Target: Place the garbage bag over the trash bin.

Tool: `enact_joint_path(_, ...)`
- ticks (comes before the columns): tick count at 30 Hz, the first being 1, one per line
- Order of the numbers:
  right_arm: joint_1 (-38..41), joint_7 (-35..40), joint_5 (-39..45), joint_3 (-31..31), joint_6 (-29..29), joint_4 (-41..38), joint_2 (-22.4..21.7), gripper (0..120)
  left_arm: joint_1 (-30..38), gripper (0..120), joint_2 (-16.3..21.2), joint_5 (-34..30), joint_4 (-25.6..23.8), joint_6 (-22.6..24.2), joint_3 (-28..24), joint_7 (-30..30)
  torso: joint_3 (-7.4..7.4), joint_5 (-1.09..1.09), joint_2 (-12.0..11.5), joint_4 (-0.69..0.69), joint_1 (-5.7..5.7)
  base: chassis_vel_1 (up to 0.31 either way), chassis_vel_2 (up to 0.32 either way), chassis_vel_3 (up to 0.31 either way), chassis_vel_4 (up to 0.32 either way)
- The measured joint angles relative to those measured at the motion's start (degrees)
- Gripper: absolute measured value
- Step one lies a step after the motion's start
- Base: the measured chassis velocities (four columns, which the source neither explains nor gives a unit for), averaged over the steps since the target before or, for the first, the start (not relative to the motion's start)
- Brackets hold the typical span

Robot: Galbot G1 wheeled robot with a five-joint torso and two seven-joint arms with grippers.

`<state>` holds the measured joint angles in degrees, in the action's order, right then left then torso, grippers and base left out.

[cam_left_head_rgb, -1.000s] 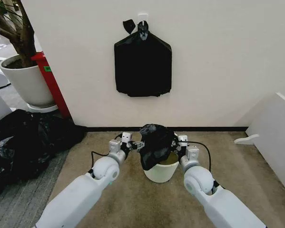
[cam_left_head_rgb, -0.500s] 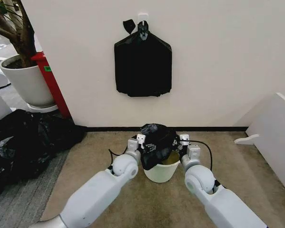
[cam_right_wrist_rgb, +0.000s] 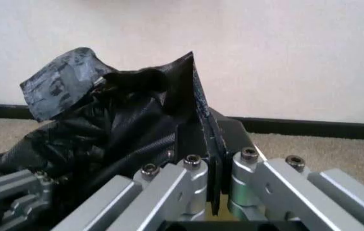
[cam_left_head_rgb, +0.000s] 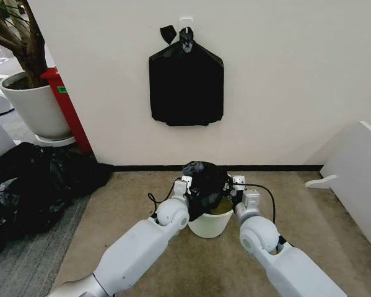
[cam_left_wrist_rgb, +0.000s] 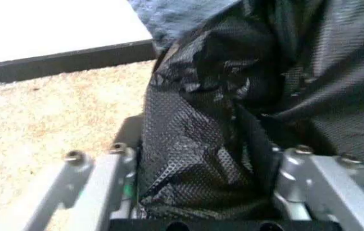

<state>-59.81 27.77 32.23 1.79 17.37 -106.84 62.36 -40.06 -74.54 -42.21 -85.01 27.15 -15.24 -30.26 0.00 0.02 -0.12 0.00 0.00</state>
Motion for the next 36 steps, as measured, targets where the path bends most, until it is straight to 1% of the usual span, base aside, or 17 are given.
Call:
enact_joint_path(6,-0.1,0.0,0.0,0.0,0.0,-0.2,0.0,0,0.8,20,-0.8,-0.4,1.3,3.0,0.1,-0.2,-0.01,-0.01,0.0,0.01,0.00,0.000,0.000,0.000,0.000)
enact_joint_path(7,-0.1,0.0,0.0,0.0,0.0,-0.2,0.0,0,0.9,18,-0.9,-0.5,1.4,3.4,0.1,-0.3,-0.01,-0.01,0.0,0.01,0.00,0.000,0.000,0.000,0.000)
enact_joint_path(8,-0.1,0.0,0.0,0.0,0.0,-0.2,0.0,0,0.9,18,-0.9,-0.5,1.4,3.4,0.1,-0.3,-0.01,-0.01,0.0,0.01,0.00,0.000,0.000,0.000,0.000)
enact_joint_path(11,-0.4,0.0,0.0,0.1,-0.1,-0.3,0.1,0,1.4,9,-1.2,-0.8,1.8,6.1,0.1,-0.7,-0.01,0.00,0.0,0.01,0.00,0.000,0.000,0.000,0.000)
enact_joint_path(12,-0.5,0.0,0.0,0.1,-0.2,-0.3,0.1,0,1.5,7,-1.3,-1.0,2.1,6.8,0.1,-0.8,-0.01,-0.02,0.0,0.00,0.00,0.000,0.000,0.000,0.000)
enact_joint_path(14,-0.5,0.0,0.0,0.0,-0.2,-0.4,0.2,0,1.7,7,-1.2,-1.1,2.3,7.4,0.1,-0.7,0.00,-0.02,0.0,0.00,0.00,0.000,0.000,0.000,0.000)
enact_joint_path(18,-0.6,0.0,-0.1,-0.1,-0.2,-0.4,0.3,0,1.8,7,-0.7,-1.2,2.3,7.0,0.1,-0.7,0.00,-0.03,0.0,-0.01,0.00,0.000,0.000,0.000,0.000)
enact_joint_path(20,-0.6,0.0,-0.1,-0.3,-0.2,-0.2,0.5,0,1.8,12,-0.1,-1.2,1.7,6.4,0.1,-0.5,0.01,-0.02,0.0,-0.01,0.00,0.000,0.000,0.000,0.000)
enact_joint_path(21,-0.5,0.0,-0.1,-0.3,-0.2,-0.1,0.5,0,1.7,16,0.2,-1.2,1.1,6.1,0.1,-0.4,0.01,0.00,0.0,-0.01,0.00,0.000,0.000,0.000,0.000)
enact_joint_path(24,-0.4,0.0,-0.1,-0.4,-0.2,0.0,0.6,0,1.6,20,0.6,-1.2,0.6,6.0,0.1,-0.5,0.01,0.00,0.0,0.00,0.00,0.000,0.000,0.000,0.000)
enact_joint_path(25,-0.3,0.0,-0.1,-0.5,-0.2,0.1,0.6,0,1.5,28,0.9,-1.3,0.4,6.0,0.1,-0.5,0.01,0.00,0.0,0.01,0.00,0.000,0.000,0.000,0.000)
enact_joint_path(28,-0.1,0.0,-0.1,-0.6,-0.1,0.2,0.7,0,1.5,40,0.9,-1.5,0.4,5.9,0.3,-0.4,0.01,-0.01,0.0,-0.01,0.00,0.000,0.000,0.000,0.000)
enact_joint_path(29,-0.1,0.0,-0.1,-0.6,-0.1,0.2,0.7,0,1.6,43,0.9,-1.5,0.5,5.9,0.3,-0.4,0.01,-0.01,0.0,-0.02,0.00,0.000,0.000,0.000,0.000)
enact_joint_path(30,-0.1,0.0,-0.1,-0.6,-0.1,0.2,0.7,0,1.6,43,0.9,-1.5,0.5,5.9,0.3,-0.4,0.01,-0.01,0.0,-0.02,0.00,0.000,0.000,0.000,0.000)
enact_joint_path(35,0.0,0.0,0.0,-0.6,-0.1,0.3,0.8,0,1.9,64,0.3,-1.9,1.8,5.9,0.4,-0.2,0.01,-0.01,0.0,0.00,0.00,0.000,0.000,0.000,0.000)
enact_joint_path(36,-0.1,0.0,0.0,-0.6,-0.1,0.3,0.8,0,2.0,70,0.1,-2.1,2.0,6.1,0.4,-0.2,0.01,-0.01,0.0,0.00,0.00,0.000,0.000,0.000,0.000)
